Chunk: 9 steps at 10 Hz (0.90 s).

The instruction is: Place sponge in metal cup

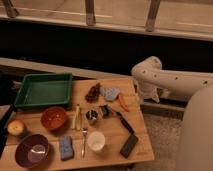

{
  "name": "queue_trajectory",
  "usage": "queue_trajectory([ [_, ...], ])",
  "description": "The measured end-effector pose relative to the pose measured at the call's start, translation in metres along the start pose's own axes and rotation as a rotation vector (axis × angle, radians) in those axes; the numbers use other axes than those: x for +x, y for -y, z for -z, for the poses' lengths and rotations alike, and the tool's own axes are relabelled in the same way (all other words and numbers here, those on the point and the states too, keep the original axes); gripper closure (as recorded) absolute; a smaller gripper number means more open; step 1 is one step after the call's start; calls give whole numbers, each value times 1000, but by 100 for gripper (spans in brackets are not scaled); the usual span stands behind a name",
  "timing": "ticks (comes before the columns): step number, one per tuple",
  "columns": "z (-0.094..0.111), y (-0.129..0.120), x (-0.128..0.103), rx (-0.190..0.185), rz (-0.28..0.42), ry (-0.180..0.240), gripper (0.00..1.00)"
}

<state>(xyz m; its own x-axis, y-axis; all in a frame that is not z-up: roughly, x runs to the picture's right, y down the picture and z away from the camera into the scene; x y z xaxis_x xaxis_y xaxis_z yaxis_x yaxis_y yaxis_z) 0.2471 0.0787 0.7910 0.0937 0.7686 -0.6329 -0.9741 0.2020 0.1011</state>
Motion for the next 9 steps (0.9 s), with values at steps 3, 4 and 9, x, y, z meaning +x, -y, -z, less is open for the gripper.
queue_trajectory([
  [3, 0, 0, 0, 0, 0, 0, 28],
  [4, 0, 0, 0, 0, 0, 0, 28],
  [9, 7, -36, 2, -11, 84, 32, 28],
])
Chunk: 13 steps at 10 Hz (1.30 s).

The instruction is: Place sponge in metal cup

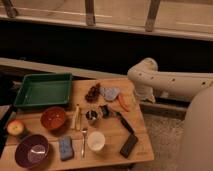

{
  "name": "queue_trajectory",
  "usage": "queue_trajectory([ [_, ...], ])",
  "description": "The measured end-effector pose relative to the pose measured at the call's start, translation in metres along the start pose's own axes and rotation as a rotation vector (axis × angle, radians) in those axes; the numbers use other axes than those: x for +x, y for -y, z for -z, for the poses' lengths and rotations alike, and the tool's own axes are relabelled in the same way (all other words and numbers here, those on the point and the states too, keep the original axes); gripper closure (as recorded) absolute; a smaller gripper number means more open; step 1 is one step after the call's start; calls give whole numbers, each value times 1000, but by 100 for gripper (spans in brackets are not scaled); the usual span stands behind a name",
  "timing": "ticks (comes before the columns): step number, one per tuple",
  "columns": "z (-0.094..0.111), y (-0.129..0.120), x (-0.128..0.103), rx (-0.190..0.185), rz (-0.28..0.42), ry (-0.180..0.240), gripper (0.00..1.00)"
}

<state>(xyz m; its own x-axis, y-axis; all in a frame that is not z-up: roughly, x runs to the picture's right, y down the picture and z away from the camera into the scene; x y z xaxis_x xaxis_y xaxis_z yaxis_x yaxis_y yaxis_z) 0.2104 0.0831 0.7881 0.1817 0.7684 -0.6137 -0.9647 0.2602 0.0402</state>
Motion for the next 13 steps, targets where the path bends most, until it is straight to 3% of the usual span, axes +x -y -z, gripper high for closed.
queue_trajectory([
  [4, 20, -112, -16, -47, 125, 40, 28],
  [7, 38, -193, -11, -91, 247, 59, 28],
  [13, 37, -191, -10, -92, 258, 51, 28],
])
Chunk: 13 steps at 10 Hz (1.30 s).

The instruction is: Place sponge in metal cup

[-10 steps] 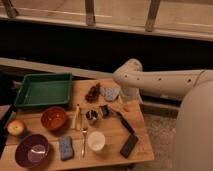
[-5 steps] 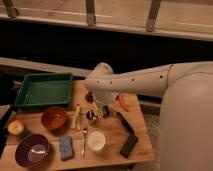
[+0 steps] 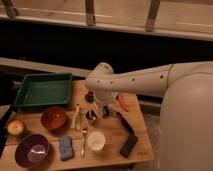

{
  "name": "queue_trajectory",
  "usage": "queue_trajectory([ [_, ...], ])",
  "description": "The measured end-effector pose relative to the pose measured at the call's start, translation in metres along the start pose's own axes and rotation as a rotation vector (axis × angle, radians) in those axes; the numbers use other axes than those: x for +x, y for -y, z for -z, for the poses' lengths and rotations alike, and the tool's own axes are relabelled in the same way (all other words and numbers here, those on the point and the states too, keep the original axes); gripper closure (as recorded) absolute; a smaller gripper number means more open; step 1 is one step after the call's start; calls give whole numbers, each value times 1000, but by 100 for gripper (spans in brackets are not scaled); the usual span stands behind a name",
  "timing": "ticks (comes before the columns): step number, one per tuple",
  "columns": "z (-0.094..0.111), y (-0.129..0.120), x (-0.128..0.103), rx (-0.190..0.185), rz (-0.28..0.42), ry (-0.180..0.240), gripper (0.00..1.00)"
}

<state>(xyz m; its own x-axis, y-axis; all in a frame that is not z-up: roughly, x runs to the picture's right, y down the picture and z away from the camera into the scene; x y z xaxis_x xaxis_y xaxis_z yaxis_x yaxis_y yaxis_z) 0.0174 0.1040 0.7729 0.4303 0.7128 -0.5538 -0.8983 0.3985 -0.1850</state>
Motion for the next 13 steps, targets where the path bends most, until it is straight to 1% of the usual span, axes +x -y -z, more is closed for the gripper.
queue_trajectory([
  [2, -9, -29, 4, -35, 81, -25, 28],
  [4, -11, -70, 12, -60, 162, -37, 28],
  [6, -7, -107, 18, -88, 227, -30, 28],
  [9, 2, -151, 25, -126, 304, -21, 28],
  [10, 2, -171, 27, -140, 340, -24, 28],
  [11, 0, -185, 28, -150, 362, -30, 28],
  [12, -5, -206, 32, -161, 394, -39, 28],
  [13, -7, -221, 35, -163, 424, -39, 28],
])
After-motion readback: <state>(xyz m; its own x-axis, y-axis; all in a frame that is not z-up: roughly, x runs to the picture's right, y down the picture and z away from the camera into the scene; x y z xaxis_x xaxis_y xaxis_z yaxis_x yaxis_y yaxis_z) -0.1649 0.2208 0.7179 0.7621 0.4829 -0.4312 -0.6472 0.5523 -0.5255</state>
